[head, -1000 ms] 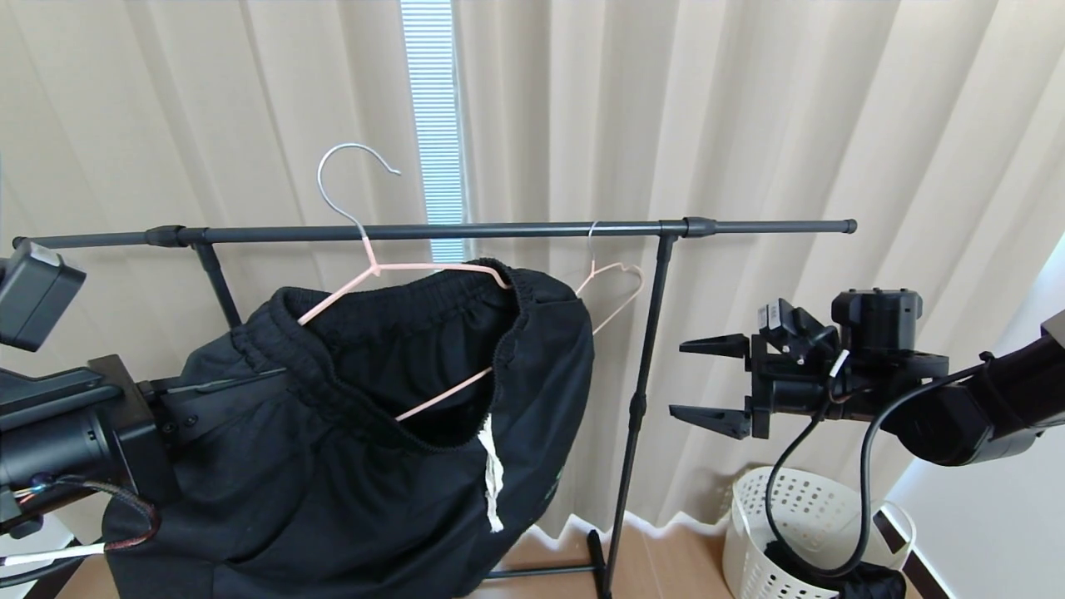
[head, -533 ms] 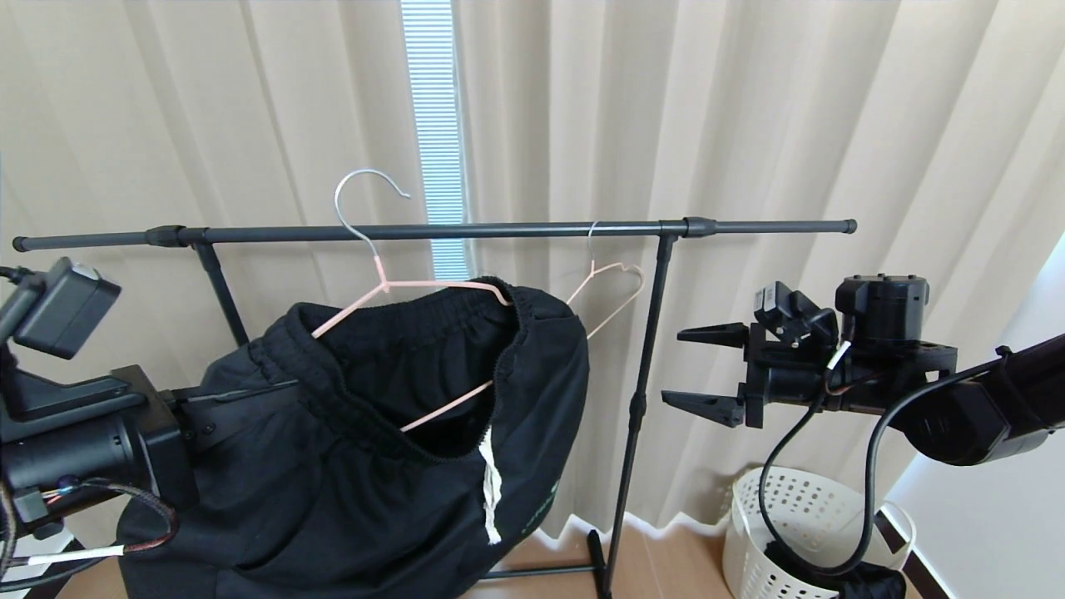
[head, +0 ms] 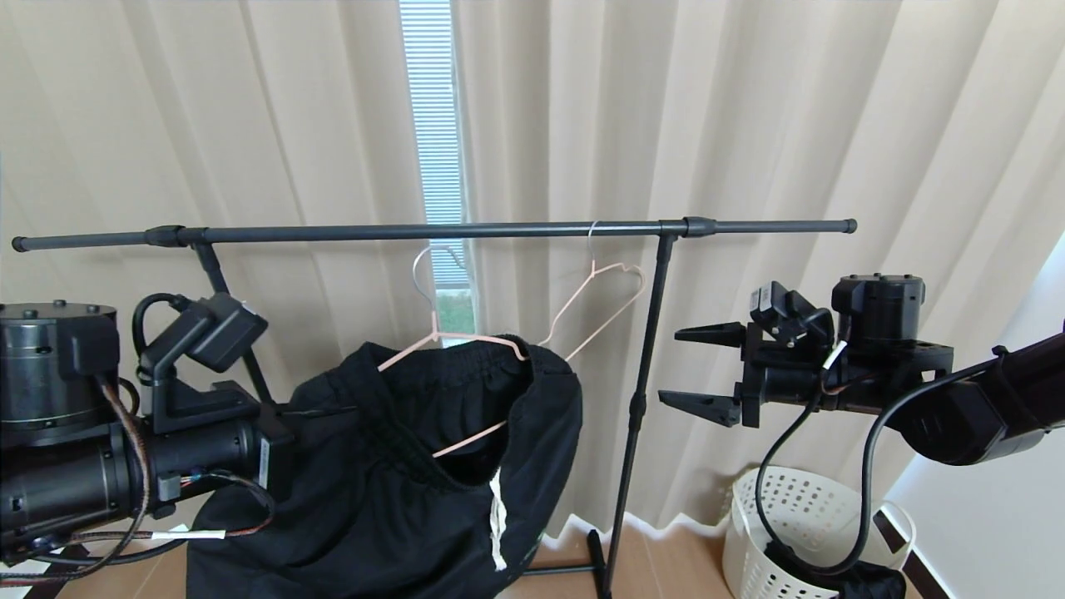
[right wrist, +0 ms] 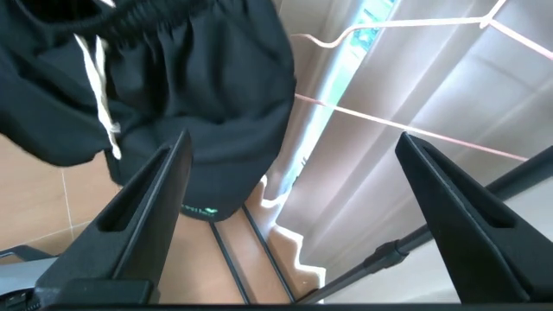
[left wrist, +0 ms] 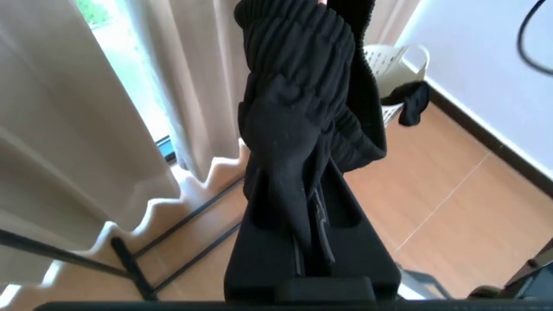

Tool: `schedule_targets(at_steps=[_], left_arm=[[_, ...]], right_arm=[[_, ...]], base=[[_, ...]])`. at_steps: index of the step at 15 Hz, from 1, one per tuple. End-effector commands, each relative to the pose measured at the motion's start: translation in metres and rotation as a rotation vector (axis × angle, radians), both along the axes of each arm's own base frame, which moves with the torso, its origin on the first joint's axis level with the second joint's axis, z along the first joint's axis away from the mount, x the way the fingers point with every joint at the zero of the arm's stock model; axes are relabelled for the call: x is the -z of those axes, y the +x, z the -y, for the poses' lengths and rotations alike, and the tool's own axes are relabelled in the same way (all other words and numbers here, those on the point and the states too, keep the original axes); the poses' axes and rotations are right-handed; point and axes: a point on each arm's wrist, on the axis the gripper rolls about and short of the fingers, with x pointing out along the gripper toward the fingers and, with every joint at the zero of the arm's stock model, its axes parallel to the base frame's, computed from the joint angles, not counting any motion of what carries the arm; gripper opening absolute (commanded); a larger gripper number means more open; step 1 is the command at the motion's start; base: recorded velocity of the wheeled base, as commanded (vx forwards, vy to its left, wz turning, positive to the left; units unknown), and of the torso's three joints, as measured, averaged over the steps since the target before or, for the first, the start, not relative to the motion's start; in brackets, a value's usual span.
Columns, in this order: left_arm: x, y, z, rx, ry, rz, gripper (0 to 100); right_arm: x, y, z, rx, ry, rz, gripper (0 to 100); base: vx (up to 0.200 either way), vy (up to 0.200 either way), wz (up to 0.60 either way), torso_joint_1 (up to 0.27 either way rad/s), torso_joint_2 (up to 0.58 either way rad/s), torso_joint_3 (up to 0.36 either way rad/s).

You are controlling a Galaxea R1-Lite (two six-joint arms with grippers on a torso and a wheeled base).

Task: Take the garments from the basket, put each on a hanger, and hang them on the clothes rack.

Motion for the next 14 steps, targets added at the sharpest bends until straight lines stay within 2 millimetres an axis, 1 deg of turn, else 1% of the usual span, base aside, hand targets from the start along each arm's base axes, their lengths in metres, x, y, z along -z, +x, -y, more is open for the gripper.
schedule_targets(at_steps=[1, 4, 7, 9, 14], left_arm=[[0.015, 0.011, 0.004, 0.004, 0.040, -0.051, 0], [0.024, 0.019, 0.006, -0.008, 0.068, -0.081, 0], [0.038, 0.027, 0.006, -0.058, 0.149, -0.107, 0], [0.045, 0.032, 0.006, -0.069, 0.174, -0.127, 0], [0.055, 0.040, 0.007, -0.089, 0.198, -0.160, 0]], right_arm=[[0.000, 0.001, -0.001, -0.003, 0.000, 0.002, 100], [0.002, 0.002, 0.000, -0.001, -0.001, -0.003, 100], [0.003, 0.002, 0.000, -0.001, -0.001, -0.006, 100], [0.003, 0.002, -0.001, -0.003, -0.001, -0.007, 100], [0.004, 0.002, 0.000, -0.001, -0.002, -0.009, 100]], base=[[0.000, 0.000, 0.00, 0.000, 0.00, 0.000], [0.000, 0.000, 0.00, 0.000, 0.00, 0.000], [0.000, 0.000, 0.00, 0.000, 0.00, 0.000], [0.000, 0.000, 0.00, 0.000, 0.00, 0.000], [0.000, 0.000, 0.00, 0.000, 0.00, 0.000]])
